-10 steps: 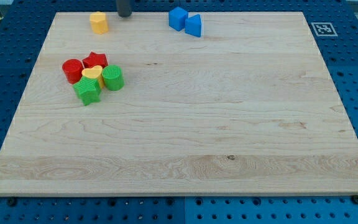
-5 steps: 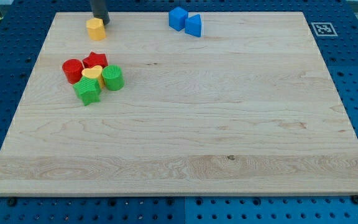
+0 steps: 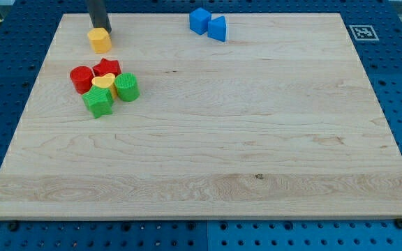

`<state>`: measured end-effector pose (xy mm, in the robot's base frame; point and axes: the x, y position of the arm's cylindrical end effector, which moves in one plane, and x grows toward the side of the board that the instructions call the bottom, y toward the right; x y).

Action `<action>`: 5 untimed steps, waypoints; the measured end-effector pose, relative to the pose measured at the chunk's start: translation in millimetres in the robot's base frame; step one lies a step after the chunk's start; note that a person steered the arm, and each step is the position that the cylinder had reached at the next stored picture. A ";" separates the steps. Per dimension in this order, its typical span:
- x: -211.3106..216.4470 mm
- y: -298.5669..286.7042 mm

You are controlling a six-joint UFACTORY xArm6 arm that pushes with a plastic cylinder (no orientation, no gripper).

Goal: Place the yellow hexagon above the red circle

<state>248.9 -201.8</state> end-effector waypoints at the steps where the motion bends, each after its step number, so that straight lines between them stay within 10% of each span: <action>1: 14.7 0.0; 5: 101.5 -0.1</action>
<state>350.4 -201.9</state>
